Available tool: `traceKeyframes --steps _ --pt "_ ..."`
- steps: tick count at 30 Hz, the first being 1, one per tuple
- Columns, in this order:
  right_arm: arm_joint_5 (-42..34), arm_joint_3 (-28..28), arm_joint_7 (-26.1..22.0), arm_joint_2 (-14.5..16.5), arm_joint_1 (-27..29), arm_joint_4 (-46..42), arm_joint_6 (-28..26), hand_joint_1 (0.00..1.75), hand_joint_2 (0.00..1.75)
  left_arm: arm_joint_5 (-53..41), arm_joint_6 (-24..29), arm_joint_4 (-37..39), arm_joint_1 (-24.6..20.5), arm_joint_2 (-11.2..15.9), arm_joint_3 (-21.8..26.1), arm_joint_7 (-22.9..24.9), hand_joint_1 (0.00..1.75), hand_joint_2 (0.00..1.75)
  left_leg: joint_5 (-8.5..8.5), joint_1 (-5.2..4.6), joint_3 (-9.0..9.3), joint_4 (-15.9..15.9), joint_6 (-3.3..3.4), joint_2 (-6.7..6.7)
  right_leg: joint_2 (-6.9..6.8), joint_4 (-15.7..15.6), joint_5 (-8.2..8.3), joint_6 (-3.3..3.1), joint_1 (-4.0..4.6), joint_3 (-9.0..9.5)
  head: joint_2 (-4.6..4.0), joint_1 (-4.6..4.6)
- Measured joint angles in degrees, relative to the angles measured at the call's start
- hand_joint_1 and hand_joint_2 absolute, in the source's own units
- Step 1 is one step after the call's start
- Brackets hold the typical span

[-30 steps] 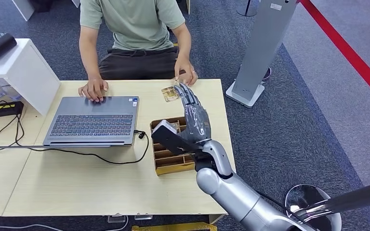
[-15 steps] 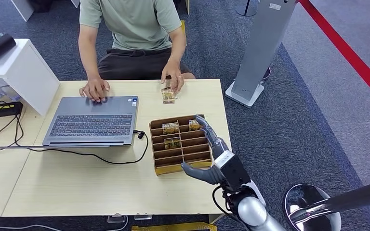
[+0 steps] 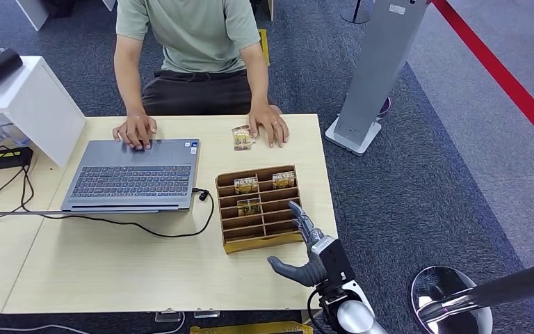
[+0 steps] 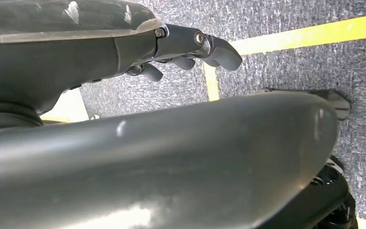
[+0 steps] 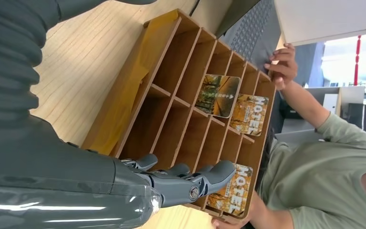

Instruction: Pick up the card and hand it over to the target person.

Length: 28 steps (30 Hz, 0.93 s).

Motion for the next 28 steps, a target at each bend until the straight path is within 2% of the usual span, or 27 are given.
traceKeyframes --steps 28 --pt "0.84 -0.66 0.29 -0.1 0.83 -0.44 -1.05 0.0 1.75 -0.2 -0.13 0.03 -0.01 0.03 -0.45 0.13 0.0 0.0 -0.04 0.01 -0.07 0.1 0.0 -0.08 -0.08 0.08 -0.06 0.01 0.0 -0.04 0.0 0.0"
